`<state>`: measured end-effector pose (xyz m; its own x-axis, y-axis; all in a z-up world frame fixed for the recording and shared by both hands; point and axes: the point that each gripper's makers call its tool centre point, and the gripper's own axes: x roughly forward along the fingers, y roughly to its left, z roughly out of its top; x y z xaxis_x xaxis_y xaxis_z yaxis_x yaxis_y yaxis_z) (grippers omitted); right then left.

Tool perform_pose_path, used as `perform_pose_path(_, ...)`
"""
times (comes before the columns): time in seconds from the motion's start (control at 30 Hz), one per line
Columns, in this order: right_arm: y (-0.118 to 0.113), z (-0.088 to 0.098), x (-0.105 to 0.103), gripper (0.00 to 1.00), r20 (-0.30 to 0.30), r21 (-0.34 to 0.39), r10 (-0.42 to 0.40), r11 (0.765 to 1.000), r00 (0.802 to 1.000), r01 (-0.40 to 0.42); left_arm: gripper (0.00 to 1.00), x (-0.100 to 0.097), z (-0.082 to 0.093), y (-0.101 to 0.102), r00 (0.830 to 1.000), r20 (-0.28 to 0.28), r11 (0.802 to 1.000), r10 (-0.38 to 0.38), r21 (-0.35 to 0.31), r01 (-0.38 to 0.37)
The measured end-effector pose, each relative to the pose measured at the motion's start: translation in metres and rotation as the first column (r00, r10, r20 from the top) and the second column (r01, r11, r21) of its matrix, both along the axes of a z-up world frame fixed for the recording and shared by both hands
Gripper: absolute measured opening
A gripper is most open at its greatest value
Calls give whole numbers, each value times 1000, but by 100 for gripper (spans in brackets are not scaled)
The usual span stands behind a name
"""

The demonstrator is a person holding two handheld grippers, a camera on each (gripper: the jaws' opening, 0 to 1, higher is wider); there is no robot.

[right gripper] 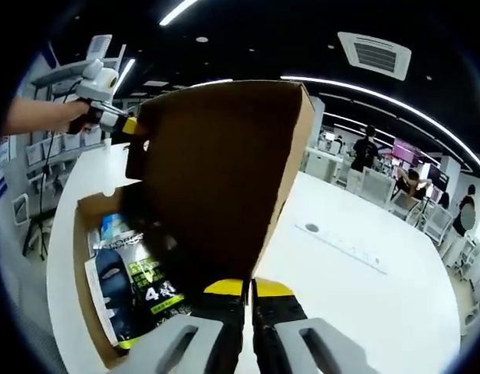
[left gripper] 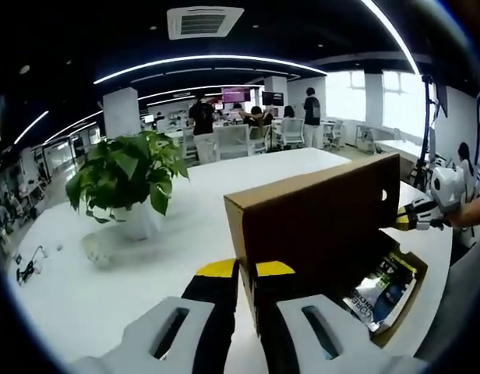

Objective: Operate the shoe box by opening the lid, removing the specified soft item, and placing it in the target area until the item is outside and the box remains undamaged.

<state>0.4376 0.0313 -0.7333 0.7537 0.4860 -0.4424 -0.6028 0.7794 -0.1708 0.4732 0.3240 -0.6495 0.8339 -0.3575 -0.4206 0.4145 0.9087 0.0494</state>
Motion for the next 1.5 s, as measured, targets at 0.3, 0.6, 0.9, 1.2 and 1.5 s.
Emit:
perform_pose_path(0.3,0,1,2,0,5,-6,2,1000,1000,-2,12,-1,-8,6,999,-13,999,38,-21,-38)
perform_pose_path(0.6,0,3,6,0,8,-13,4,1000,1000,-4,13,-7,-32,13,996,-62,998,58,-31,-60)
perform_pose_path(0.9,2,6,13,0,14,-17,5,1000,1000,-5,8,-13,-55,12,992,-108,997,73,-33,-77)
perform_pose_path(1.2,2,6,18,0,14,-42,19,999,1000,-18,6,-9,-64,8,987,-139,995,80,-53,-88)
perform_pose_path(1.5,3,5,22,0,10,-36,10,999,1000,-10,1,-8,-68,3,986,-148,995,78,-48,-86)
